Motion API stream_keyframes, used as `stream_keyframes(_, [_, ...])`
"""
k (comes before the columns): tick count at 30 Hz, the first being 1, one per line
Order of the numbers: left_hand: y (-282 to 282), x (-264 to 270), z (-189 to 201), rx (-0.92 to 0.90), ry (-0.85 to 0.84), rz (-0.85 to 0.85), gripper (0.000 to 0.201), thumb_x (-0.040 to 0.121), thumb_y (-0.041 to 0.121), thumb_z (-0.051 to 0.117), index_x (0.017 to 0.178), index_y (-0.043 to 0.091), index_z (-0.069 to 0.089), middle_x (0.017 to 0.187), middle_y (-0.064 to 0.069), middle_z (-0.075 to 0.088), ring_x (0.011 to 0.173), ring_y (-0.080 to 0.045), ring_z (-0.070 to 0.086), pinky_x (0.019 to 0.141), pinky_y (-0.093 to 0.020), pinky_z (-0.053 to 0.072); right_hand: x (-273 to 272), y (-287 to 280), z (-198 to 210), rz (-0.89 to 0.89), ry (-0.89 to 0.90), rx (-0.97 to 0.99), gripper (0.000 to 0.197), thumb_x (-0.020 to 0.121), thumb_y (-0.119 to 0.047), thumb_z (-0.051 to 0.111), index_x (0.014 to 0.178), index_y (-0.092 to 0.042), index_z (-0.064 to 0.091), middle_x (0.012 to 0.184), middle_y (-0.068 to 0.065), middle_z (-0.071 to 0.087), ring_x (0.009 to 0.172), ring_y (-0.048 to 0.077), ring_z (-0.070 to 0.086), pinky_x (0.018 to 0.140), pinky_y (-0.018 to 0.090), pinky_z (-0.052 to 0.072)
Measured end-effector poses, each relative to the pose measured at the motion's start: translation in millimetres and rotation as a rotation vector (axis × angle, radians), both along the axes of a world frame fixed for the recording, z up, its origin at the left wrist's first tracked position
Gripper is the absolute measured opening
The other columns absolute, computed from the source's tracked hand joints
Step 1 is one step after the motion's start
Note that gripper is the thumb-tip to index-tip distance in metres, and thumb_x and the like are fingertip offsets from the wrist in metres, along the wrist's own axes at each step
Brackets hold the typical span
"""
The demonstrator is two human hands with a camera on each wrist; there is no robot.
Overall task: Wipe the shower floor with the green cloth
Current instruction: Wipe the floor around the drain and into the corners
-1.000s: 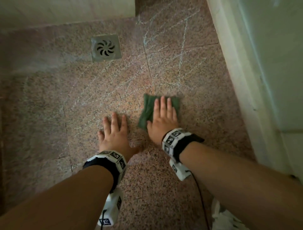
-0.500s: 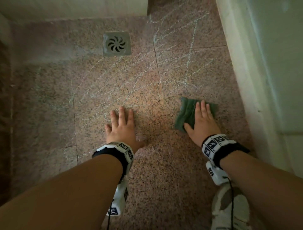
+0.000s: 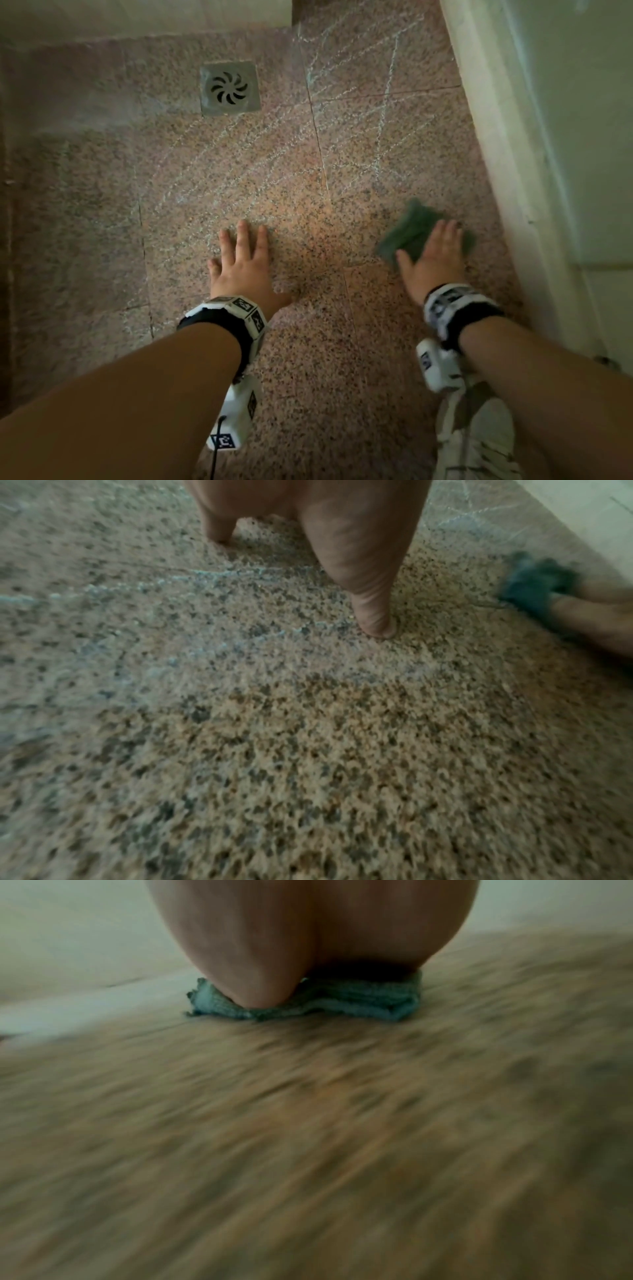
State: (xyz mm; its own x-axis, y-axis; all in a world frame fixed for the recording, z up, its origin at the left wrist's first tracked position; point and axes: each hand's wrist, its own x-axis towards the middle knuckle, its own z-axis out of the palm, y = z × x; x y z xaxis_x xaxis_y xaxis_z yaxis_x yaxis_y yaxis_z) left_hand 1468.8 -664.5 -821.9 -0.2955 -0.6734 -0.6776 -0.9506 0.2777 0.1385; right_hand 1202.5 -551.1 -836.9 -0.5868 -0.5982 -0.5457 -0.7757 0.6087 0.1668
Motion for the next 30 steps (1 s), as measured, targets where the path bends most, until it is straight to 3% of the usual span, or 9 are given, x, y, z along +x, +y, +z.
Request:
stream_keyframes(5, [-1, -4, -1, 0.008, -0.019, -0.007, 0.132, 0.073, 0.067, 0.071, 0.151, 0.023, -0.025, 0.157, -0.004, -0.035, 0.145, -0.036, -0.026, 0.120, -0.057, 0.005, -50, -39, -1, -0.398, -0.013, -0.099, 0.091, 0.098, -0.056, 0.035, 0.153, 0.002, -0.008, 0.161, 0.019, -0.010, 0.149, 0.033, -0.007, 0.119, 0.040, 0.002])
stream_keyframes(8, [-2, -3, -3, 0.016, -0.026, -0.005, 0.132, 0.073, 0.067, 0.070, 0.150, 0.023, -0.028, 0.155, -0.005, -0.037, 0.144, -0.036, -0.027, 0.119, -0.058, 0.005, -44, -70, -6, -0.461, 0.003, -0.134, 0.088, 0.098, -0.055, 0.034, 0.154, -0.001, -0.007, 0.162, 0.017, -0.010, 0.149, 0.032, -0.007, 0.119, 0.043, 0.004])
stream_keyframes(10, [-2, -3, -2, 0.022, -0.029, -0.010, 0.133, 0.072, 0.067, 0.071, 0.150, 0.023, -0.028, 0.155, -0.005, -0.037, 0.144, -0.036, -0.028, 0.119, -0.059, 0.006, -31, -89, -3, -0.323, 0.014, -0.119, 0.090, 0.096, -0.060, 0.026, 0.152, 0.002, -0.008, 0.161, 0.022, -0.012, 0.149, 0.037, -0.007, 0.121, 0.045, 0.003])
stream_keyframes(12, [-3, -4, -2, 0.020, -0.031, -0.004, 0.134, 0.072, 0.067, 0.072, 0.150, 0.022, -0.027, 0.155, -0.006, -0.037, 0.144, -0.037, -0.027, 0.119, -0.059, 0.006, 9, -113, -5, -0.059, -0.056, -0.169, 0.091, 0.095, -0.061, 0.023, 0.151, 0.003, -0.012, 0.159, 0.024, -0.015, 0.148, 0.039, -0.010, 0.121, 0.048, -0.001])
stream_keyframes(16, [-2, -6, -1, 0.002, -0.037, -0.001, 0.133, 0.070, 0.071, 0.070, 0.152, 0.022, -0.023, 0.158, -0.006, -0.032, 0.146, -0.037, -0.024, 0.119, -0.059, 0.009, 112, -95, -5, 0.308, -0.315, -0.202, 0.095, 0.092, -0.057, 0.039, 0.153, -0.008, -0.015, 0.160, 0.012, -0.022, 0.147, 0.029, -0.020, 0.121, 0.044, -0.005])
stream_keyframes(20, [-2, -4, 0, 0.014, -0.025, -0.003, 0.132, 0.070, 0.073, 0.068, 0.152, 0.022, -0.023, 0.157, -0.006, -0.032, 0.145, -0.037, -0.024, 0.119, -0.060, 0.009, 91, -34, -5, 0.469, -0.289, -0.089, 0.085, 0.097, -0.056, 0.029, 0.151, -0.014, -0.021, 0.157, 0.004, -0.031, 0.146, 0.022, -0.026, 0.121, 0.040, -0.007])
stream_keyframes(22, [-3, -4, 0, 0.017, -0.023, -0.005, 0.133, 0.072, 0.070, 0.069, 0.151, 0.022, -0.026, 0.156, -0.006, -0.035, 0.145, -0.037, -0.026, 0.119, -0.059, 0.007, 48, -20, -9, 0.316, -0.190, -0.071, 0.082, 0.098, -0.057, 0.021, 0.150, -0.013, -0.024, 0.154, 0.006, -0.035, 0.146, 0.025, -0.025, 0.121, 0.041, -0.007])
stream_keyframes(26, [-2, -4, 1, 0.016, -0.020, -0.007, 0.130, 0.074, 0.067, 0.069, 0.151, 0.021, -0.027, 0.155, -0.007, -0.037, 0.144, -0.037, -0.027, 0.119, -0.058, 0.006, -42, -18, -3, -0.209, 0.004, -0.064, 0.082, 0.099, -0.053, 0.028, 0.154, -0.007, -0.010, 0.162, 0.012, -0.017, 0.149, 0.028, -0.011, 0.121, 0.037, -0.003])
stream_keyframes(30, [-3, -6, -1, 0.037, -0.030, -0.005, 0.132, 0.074, 0.065, 0.071, 0.150, 0.020, -0.028, 0.155, -0.008, -0.037, 0.144, -0.039, -0.028, 0.119, -0.060, 0.007, -47, -49, -6, -0.438, 0.024, -0.118, 0.083, 0.099, -0.050, 0.034, 0.154, -0.005, -0.008, 0.162, 0.012, -0.014, 0.149, 0.030, -0.010, 0.119, 0.040, 0.002])
